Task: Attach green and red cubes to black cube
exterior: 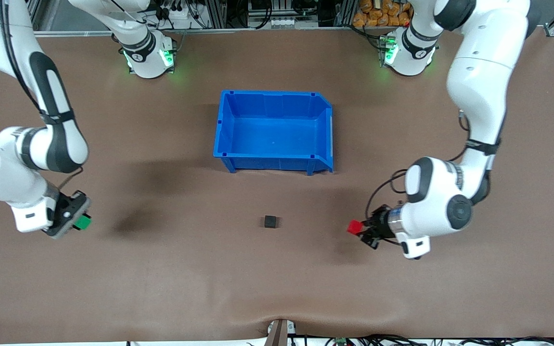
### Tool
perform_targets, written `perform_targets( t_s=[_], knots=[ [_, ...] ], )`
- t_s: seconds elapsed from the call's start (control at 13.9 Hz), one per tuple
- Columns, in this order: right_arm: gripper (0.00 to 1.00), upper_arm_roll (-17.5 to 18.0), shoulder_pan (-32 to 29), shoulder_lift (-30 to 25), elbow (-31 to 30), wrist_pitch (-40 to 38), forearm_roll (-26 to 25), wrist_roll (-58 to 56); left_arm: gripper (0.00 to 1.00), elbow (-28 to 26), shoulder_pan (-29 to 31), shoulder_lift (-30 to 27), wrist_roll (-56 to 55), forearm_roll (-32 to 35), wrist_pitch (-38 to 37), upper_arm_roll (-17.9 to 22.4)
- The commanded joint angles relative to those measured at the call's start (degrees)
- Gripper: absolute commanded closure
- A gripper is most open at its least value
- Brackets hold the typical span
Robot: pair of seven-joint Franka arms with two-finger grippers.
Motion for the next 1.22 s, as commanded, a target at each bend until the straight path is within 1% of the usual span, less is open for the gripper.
perform_targets(
  t_s=[0.0,0.07,0.14,0.29,0.43,0.57,0.72,1.0,1.15],
  knots=[
    [1.00,-0.26,6.29,4.83,7.07,-0.84,0.47,-0.94,1.00,3.53,-2.60,2.70,-9.26,-2.57,3.77,0.21],
    [1.00,-0.26,8.05,7.10,9.61,-0.84,1.08,-0.67,1.00,3.62,-4.43,2.79,-11.46,-5.36,5.53,0.21],
    [1.00,-0.26,9.46,9.65,12.50,-0.84,2.74,-0.76,1.00,3.62,-6.02,2.79,-13.40,-6.96,7.37,0.38],
    [1.00,-0.17,12.27,14.40,16.64,-0.50,5.56,-0.93,1.00,3.71,-9.62,3.75,-18.67,-7.24,10.88,0.73],
    [1.00,-0.09,15.00,18.01,20.69,-0.58,5.57,-1.20,1.00,3.88,-11.30,5.16,-21.50,-7.24,14.14,0.91],
    [1.00,0.09,16.59,19.51,21.50,-0.58,5.49,-2.59,1.00,3.97,-13.06,6.83,-23.43,-7.24,16.77,1.00],
    [1.00,0.96,16.86,20.74,22.02,-0.58,5.57,-8.99,1.00,4.23,-14.81,8.32,-25.63,-7.24,20.29,1.00],
    [1.00,1.58,16.95,22.42,23.34,-0.84,5.66,-11.75,1.00,5.29,-15.88,9.73,-26.96,-7.24,20.92,1.53],
    [1.00,2.99,17.82,22.33,23.26,-1.89,4.88,-12.18,1.00,5.29,-16.58,9.82,-27.04,-7.15,20.92,1.62]
  ],
)
